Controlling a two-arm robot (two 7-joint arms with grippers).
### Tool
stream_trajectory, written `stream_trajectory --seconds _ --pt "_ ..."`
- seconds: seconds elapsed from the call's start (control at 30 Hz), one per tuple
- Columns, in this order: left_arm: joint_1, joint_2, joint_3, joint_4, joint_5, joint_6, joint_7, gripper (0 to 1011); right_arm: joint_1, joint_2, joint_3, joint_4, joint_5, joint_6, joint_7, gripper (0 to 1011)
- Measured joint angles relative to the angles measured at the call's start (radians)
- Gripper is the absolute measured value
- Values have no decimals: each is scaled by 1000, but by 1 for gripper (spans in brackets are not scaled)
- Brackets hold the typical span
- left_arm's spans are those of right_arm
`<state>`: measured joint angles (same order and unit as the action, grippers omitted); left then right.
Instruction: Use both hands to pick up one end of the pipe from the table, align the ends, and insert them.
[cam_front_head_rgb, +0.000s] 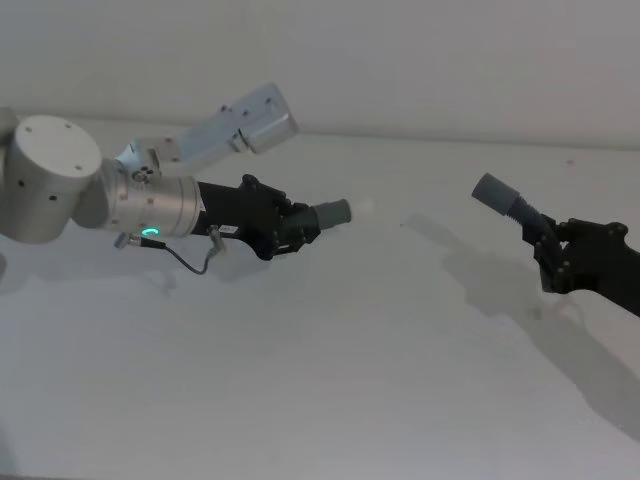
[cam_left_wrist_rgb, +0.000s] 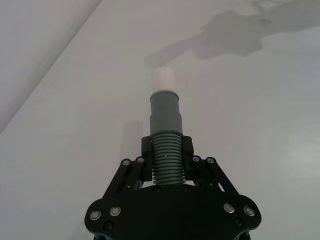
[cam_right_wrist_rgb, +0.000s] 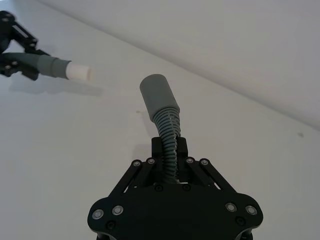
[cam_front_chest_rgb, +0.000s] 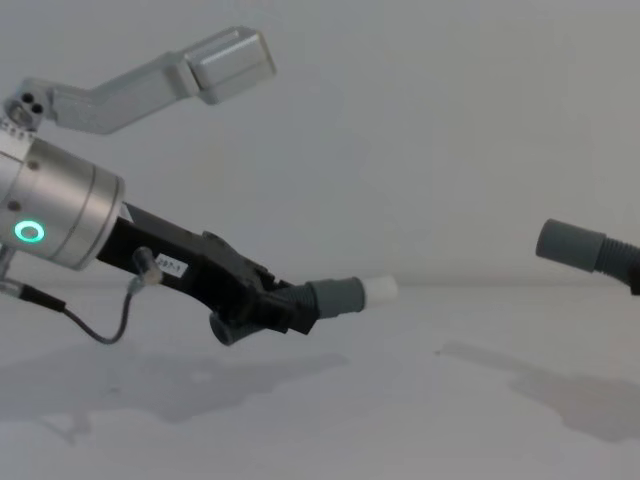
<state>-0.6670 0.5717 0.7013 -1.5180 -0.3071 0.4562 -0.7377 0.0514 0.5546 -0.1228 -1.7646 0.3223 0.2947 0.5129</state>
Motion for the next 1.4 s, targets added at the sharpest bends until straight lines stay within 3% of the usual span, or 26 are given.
stream_trajectory --seconds 0.53,0.87,1.4 --pt "-51 74 40 -40 -1 -88 -143 325 -14 133 15 18 72 -159 232 153" --pt "-91 84 73 -57 4 -114 -209 327 -29 214 13 13 117 -213 367 152" --pt "-127 69 117 -68 14 -122 -251 325 -76 272 18 -34 132 -243 410 151"
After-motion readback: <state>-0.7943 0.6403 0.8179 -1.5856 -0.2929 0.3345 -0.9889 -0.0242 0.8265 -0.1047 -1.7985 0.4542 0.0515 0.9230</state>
